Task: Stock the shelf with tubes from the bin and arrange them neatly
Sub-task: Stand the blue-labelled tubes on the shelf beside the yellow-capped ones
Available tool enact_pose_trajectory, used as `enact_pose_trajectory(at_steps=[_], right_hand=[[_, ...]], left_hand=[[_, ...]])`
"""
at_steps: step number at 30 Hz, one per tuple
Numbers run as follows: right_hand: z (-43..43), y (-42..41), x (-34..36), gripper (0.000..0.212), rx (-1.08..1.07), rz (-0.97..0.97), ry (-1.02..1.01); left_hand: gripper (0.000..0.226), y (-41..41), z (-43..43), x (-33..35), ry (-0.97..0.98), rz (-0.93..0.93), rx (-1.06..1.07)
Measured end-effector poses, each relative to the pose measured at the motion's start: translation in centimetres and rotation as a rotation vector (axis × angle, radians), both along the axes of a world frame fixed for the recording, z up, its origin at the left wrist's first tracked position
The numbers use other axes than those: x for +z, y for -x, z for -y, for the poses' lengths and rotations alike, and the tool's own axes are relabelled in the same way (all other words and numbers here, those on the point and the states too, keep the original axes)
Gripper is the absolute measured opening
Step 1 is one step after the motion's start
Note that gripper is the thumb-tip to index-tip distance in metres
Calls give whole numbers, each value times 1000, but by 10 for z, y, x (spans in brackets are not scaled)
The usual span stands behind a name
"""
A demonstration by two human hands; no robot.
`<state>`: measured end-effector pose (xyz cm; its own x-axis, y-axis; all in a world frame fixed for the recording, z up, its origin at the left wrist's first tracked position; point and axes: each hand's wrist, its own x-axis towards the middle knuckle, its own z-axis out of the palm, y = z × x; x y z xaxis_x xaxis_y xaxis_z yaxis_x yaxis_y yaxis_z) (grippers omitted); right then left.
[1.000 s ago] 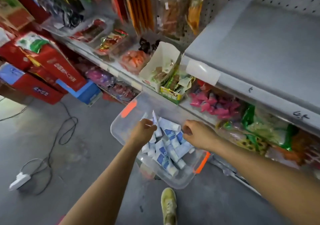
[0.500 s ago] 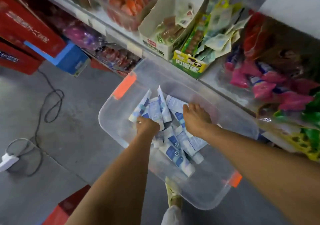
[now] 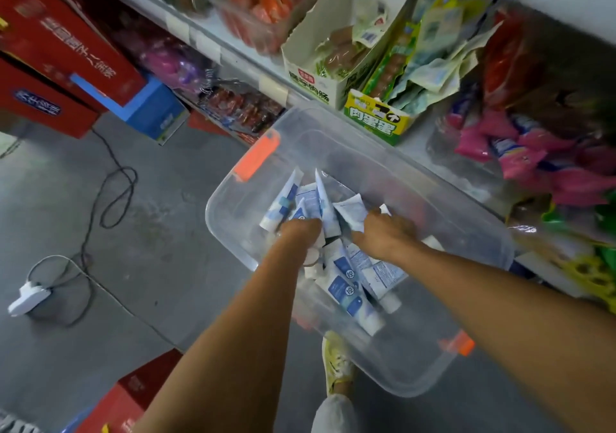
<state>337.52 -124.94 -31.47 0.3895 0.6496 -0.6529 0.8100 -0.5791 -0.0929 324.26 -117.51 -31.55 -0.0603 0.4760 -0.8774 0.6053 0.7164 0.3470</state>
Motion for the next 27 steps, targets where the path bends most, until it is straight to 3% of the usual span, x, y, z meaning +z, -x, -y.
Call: enact_pose_trajectory(at_steps=[4,7,10,15,20,23,27], right_hand=[[28,-11,41,47,-149,-133,-136],[54,-16,78,32,-455,-486,-205],[91,-23,114,26,-685,-801,-283],[166,-41,176,33,-841,-1127,-351],[244,-70,244,33,-820,-1185,-464],[295,-83,281,33,-793,-1186,-557],[367,-104,324,32,-797,-1208,-644]], left_hand=[[35,0,35,41,-56,153,112],[7,-5,62,78,-114,233,204],[14,-12,95,114,-182,299,236],[12,-34,161,171,-266,390,212],[34,-60,245,230,-368,446,130],[25,-74,291,264,-463,498,65],[37,-102,345,314,-528,552,-28]])
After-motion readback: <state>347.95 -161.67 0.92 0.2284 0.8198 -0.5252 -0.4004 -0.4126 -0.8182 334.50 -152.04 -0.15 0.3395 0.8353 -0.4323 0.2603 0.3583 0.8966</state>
